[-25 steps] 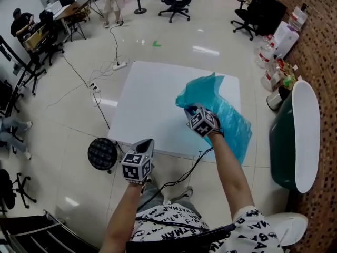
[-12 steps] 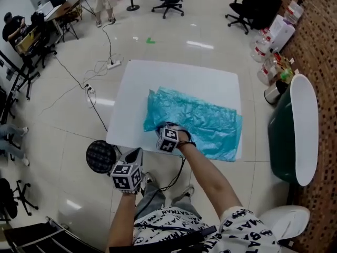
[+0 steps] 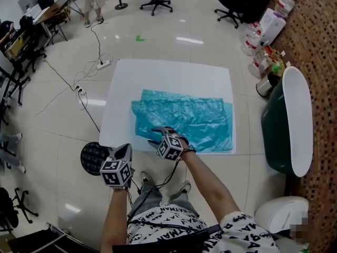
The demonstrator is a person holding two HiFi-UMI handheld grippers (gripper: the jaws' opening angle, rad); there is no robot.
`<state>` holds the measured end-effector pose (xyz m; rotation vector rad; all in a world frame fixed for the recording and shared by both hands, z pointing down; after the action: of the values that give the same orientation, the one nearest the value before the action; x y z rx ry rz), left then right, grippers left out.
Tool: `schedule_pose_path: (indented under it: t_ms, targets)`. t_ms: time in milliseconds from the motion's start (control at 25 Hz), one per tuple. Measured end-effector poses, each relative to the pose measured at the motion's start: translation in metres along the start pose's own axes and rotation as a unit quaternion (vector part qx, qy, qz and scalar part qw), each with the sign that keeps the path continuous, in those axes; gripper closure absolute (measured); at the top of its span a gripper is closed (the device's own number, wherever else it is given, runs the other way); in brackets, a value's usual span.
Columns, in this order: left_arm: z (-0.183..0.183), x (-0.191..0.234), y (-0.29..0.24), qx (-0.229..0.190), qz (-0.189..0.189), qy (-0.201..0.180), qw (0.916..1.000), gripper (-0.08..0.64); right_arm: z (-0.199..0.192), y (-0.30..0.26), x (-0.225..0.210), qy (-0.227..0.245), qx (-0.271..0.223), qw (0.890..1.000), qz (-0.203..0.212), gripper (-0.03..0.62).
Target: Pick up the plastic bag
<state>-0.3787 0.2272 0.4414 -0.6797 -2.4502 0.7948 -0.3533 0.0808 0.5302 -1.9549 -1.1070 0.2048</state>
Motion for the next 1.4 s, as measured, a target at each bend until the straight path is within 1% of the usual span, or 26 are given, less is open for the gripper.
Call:
schedule_pose_path:
  t_ms: [80,120,160,200,240,280,320,360,400,440,480,520,560,640,720,800,840,880,920,960,1080,1120,1160,1200,1280,1400]
  targets:
    - [0.006,-0.002,-0.009,0.000,-0.005,-0.005,1.0000,0.564,-0.017,0.023,-0.009,-0.070,-0.023,0.997,0.008,0.309]
    - [0.008,-0.003,-0.013,0.000,-0.008,-0.007,0.9999,0.563,-0.025,0.029,-0.009,-0.103,-0.027,0.994,0.028,0.254]
    - [0.009,-0.004,-0.017,0.001,-0.011,-0.009,0.9999,0.563,-0.032,0.032,-0.007,-0.130,-0.026,0.990,0.052,0.162]
    - [0.010,-0.007,-0.020,0.002,-0.014,-0.010,0.9999,0.563,-0.038,0.033,-0.006,-0.154,-0.025,0.985,0.070,0.149]
    - [0.010,-0.010,-0.022,0.003,-0.018,-0.011,0.9998,0.564,-0.045,0.033,-0.007,-0.182,-0.030,0.980,0.074,0.149]
    - [0.009,-0.015,-0.023,0.005,-0.023,-0.013,0.9996,0.563,-0.052,0.036,-0.014,-0.221,-0.042,0.972,0.065,0.149]
    - [0.008,-0.019,-0.025,0.008,-0.028,-0.017,0.9994,0.563,-0.062,0.041,-0.024,-0.264,-0.055,0.962,0.042,0.149]
    - [0.007,-0.023,-0.026,0.010,-0.033,-0.021,0.9992,0.563,-0.076,0.046,-0.037,-0.301,-0.055,0.952,0.009,0.149]
    - [0.006,-0.026,-0.026,0.013,-0.036,-0.026,0.9989,0.563,-0.094,0.049,-0.050,-0.320,-0.032,0.946,-0.031,0.149]
    - [0.005,-0.028,-0.026,0.014,-0.039,-0.029,0.9987,0.564,-0.114,0.049,-0.061,-0.320,0.011,0.945,-0.067,0.149]
    - [0.004,-0.029,-0.026,0.014,-0.040,-0.031,0.9986,0.563,-0.132,0.047,-0.069,-0.308,0.061,0.945,-0.091,0.149]
    - [0.003,-0.030,-0.025,0.015,-0.041,-0.032,0.9986,0.563,-0.145,0.045,-0.073,-0.296,0.104,0.944,-0.099,0.149]
    - [0.002,-0.031,-0.024,0.016,-0.042,-0.032,0.9985,0.563,-0.153,0.043,-0.075,-0.293,0.135,0.941,-0.098,0.149]
    - [-0.002,-0.033,-0.023,0.020,-0.044,-0.032,0.9983,0.563,-0.161,0.041,-0.073,-0.317,0.168,0.928,-0.097,0.149]
    - [-0.006,-0.033,-0.022,0.024,-0.045,-0.032,0.9982,0.563,-0.169,0.039,-0.073,-0.367,0.179,0.906,-0.110,0.149]
    - [-0.009,-0.033,-0.022,0.026,-0.046,-0.032,0.9981,0.563,-0.174,0.039,-0.073,-0.417,0.172,0.883,-0.128,0.148]
    - [-0.011,-0.034,-0.022,0.027,-0.047,-0.032,0.9980,0.563,-0.175,0.039,-0.073,-0.433,0.166,0.875,-0.134,0.147]
    - [-0.012,-0.035,-0.022,0.028,-0.049,-0.032,0.9979,0.563,-0.173,0.038,-0.073,-0.443,0.159,0.871,-0.138,0.148]
    - [-0.013,-0.035,-0.022,0.029,-0.049,-0.032,0.9979,0.563,-0.169,0.035,-0.072,-0.444,0.153,0.872,-0.136,0.147]
    - [-0.014,-0.035,-0.022,0.030,-0.049,-0.032,0.9978,0.563,-0.163,0.030,-0.070,-0.436,0.148,0.879,-0.127,0.148]
    - [-0.014,-0.035,-0.024,0.033,-0.049,-0.033,0.9977,0.563,-0.141,0.012,-0.059,-0.377,0.149,0.910,-0.089,0.149]
    - [-0.013,-0.035,-0.026,0.033,-0.048,-0.036,0.9976,0.563,-0.134,0.008,-0.057,-0.363,0.148,0.916,-0.080,0.149]
    - [-0.012,-0.034,-0.029,0.034,-0.047,-0.041,0.9975,0.563,-0.129,0.005,-0.055,-0.356,0.145,0.920,-0.073,0.149]
    - [-0.010,-0.033,-0.035,0.035,-0.043,-0.048,0.9973,0.565,-0.125,0.004,-0.054,-0.355,0.142,0.922,-0.069,0.149]
    - [-0.009,-0.029,-0.053,0.040,-0.036,-0.057,0.9969,0.563,-0.129,0.004,-0.055,-0.363,0.139,0.919,-0.068,0.149]
    - [-0.011,-0.026,-0.086,0.055,-0.033,-0.059,0.9962,0.563,-0.145,0.020,-0.064,-0.398,0.123,0.905,-0.090,0.149]
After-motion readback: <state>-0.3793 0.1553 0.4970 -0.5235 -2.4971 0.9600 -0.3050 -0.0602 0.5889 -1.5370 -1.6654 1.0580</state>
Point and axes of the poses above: the fingertips, and each gripper's own axes: y backward along the fingers, x to its left, z out of its top, the point moved 5 cm from there along y, backward along the fingers, and after that the axes turned 6 degrees about x, right-handed, at the moved point
